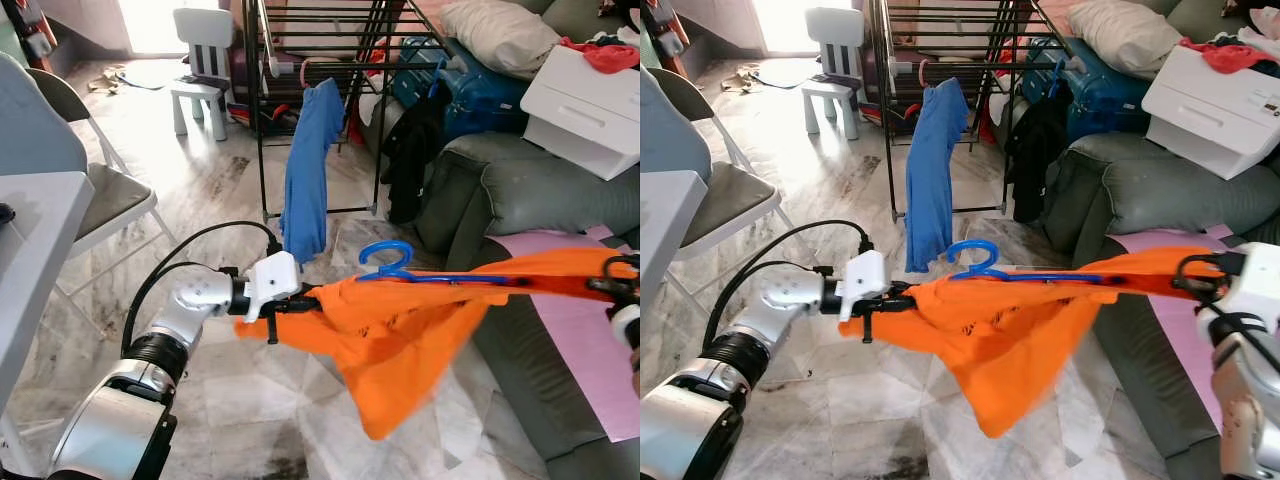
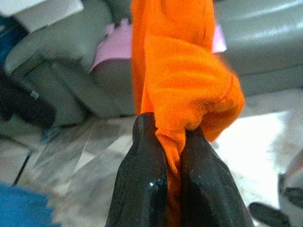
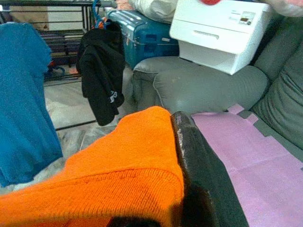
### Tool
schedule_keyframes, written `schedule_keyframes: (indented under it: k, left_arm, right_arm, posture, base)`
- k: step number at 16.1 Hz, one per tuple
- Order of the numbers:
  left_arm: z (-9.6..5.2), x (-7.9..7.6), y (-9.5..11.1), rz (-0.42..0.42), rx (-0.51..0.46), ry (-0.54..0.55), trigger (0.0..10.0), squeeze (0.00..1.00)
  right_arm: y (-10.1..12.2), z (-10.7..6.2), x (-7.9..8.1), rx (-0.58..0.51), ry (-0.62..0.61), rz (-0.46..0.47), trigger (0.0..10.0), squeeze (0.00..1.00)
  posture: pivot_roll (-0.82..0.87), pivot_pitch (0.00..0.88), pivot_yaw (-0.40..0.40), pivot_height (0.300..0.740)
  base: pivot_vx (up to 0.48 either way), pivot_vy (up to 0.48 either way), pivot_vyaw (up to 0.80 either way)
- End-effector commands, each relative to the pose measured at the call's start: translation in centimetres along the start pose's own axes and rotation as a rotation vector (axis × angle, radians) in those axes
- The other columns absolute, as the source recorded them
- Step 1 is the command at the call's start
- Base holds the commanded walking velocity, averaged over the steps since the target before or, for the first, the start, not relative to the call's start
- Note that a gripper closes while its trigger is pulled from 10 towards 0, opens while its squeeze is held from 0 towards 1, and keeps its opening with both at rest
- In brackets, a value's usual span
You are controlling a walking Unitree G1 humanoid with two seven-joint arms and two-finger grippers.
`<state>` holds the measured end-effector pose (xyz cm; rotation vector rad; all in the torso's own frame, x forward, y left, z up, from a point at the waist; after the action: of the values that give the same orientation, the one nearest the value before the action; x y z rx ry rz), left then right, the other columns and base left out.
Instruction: Hang hanger
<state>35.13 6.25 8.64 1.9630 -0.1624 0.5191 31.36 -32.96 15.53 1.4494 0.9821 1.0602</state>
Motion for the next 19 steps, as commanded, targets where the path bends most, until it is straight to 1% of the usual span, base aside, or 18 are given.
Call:
schedule_keyframes:
  k: [1, 3, 5, 6, 8, 9, 10, 13, 14, 16, 17, 18, 19]
  left_arm:
    - [0.2, 1.2, 0.0, 0.012, 0.032, 0.066, 0.0, 0.00]
    - [1.0, 2.3, 0.7, 0.009, 0.027, 0.138, 0.0, 0.00]
    - [1.6, 2.5, 1.0, 0.020, 0.030, 0.161, 0.0, 0.00]
    - [2.3, 2.8, 1.4, 0.018, 0.025, 0.194, 0.0, 0.00]
    - [3.4, 2.9, 1.8, -0.013, 0.020, 0.242, 0.0, 0.00]
    - [3.7, 2.9, 1.9, -0.021, 0.017, 0.250, 0.0, 0.00]
    - [4.3, 2.9, 2.1, -0.045, 0.017, 0.278, 0.0, 0.00]
    - [5.0, 3.7, 2.3, -0.096, 0.028, 0.367, 0.0, 0.00]
    - [5.3, 4.1, 2.6, -0.121, 0.021, 0.399, 0.0, 0.00]
    - [5.5, 4.2, 2.8, -0.136, 0.016, 0.412, 0.0, 0.00]
    - [5.7, 4.2, 2.9, -0.133, 0.019, 0.414, 0.0, 0.00]
    - [5.7, 4.2, 2.9, -0.138, 0.019, 0.419, 0.0, 0.00]
    - [5.8, 4.4, 3.0, -0.143, 0.020, 0.431, 0.0, 0.00]
  right_arm:
    - [0.9, 0.3, 0.2, -0.032, -0.007, -0.017, 0.0, 0.00]
    - [0.7, 0.7, 1.5, -0.029, 0.024, -0.039, 0.0, 0.00]
    - [0.6, 0.9, 2.4, -0.031, 0.047, -0.052, 0.0, 0.00]
    - [0.3, 1.0, 3.9, -0.031, 0.086, -0.049, 0.0, 0.00]
    - [-0.4, 1.0, 5.8, -0.024, 0.133, -0.036, 0.0, 0.00]
    - [-0.6, 0.9, 6.6, -0.019, 0.156, -0.028, 0.0, 0.00]
    - [-1.1, 0.6, 8.0, -0.008, 0.201, -0.011, 0.0, 0.00]
    - [-3.2, -1.0, 11.6, 0.058, 0.345, 0.004, 0.0, 0.00]
    - [-4.6, -2.4, 13.6, 0.109, 0.446, 0.004, 0.0, 0.00]
    - [-5.6, -3.9, 15.3, 0.150, 0.545, 0.001, 0.0, 0.00]
    - [-6.9, -5.7, 17.0, 0.215, 0.651, 0.009, 0.0, 0.00]
    - [-7.5, -6.6, 17.5, 0.247, 0.699, 0.013, 0.0, 0.00]
    - [-8.1, -8.0, 18.3, 0.291, 0.767, 0.037, 0.0, 0.00]
  posture:
    - [-0.02, 0.000, -0.071, 0.740]
    - [-0.01, 0.000, -0.072, 0.740]
    - [-0.01, 0.000, -0.071, 0.740]
    - [-0.01, 0.000, -0.069, 0.740]
    - [-0.02, 0.000, -0.067, 0.740]
    - [-0.02, 0.000, -0.066, 0.740]
    - [-0.02, 0.000, -0.067, 0.740]
    - [-0.02, 0.000, -0.069, 0.740]
    - [-0.02, 0.000, -0.069, 0.740]
    - [-0.03, 0.000, -0.069, 0.740]
    - [-0.03, 0.000, -0.068, 0.740]
    - [-0.03, 0.000, -0.068, 0.740]
    - [-0.03, 0.000, -0.069, 0.740]
  base:
    - [0.000, 0.000, 0.00]
    - [0.000, 0.000, 0.00]
    - [0.000, 0.000, 0.00]
    - [0.000, 0.000, 0.00]
    - [0.000, 0.000, 0.00]
    - [0.000, 0.000, 0.00]
    - [0.000, 0.000, 0.00]
    - [0.000, 0.000, 0.00]
    - [0.000, 0.000, 0.00]
    - [0.000, 0.000, 0.00]
    - [0.000, 0.000, 0.00]
    - [0.000, 0.000, 0.00]
    - [0.000, 0.000, 0.00]
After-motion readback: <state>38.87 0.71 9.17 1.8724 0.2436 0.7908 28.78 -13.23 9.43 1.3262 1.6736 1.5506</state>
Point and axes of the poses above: a point about 5 cm out from each wrist's last joint towards the gripper, its own z axis pointing out of the wrist towards the gripper, its own y axis along the axis of the wrist's last joint, x = y × z, the point moved 6 cm from there along z, pointing out of the wrist towards the gripper, and after that the axes turned 6 degrees about z, right-handed, at the moved point
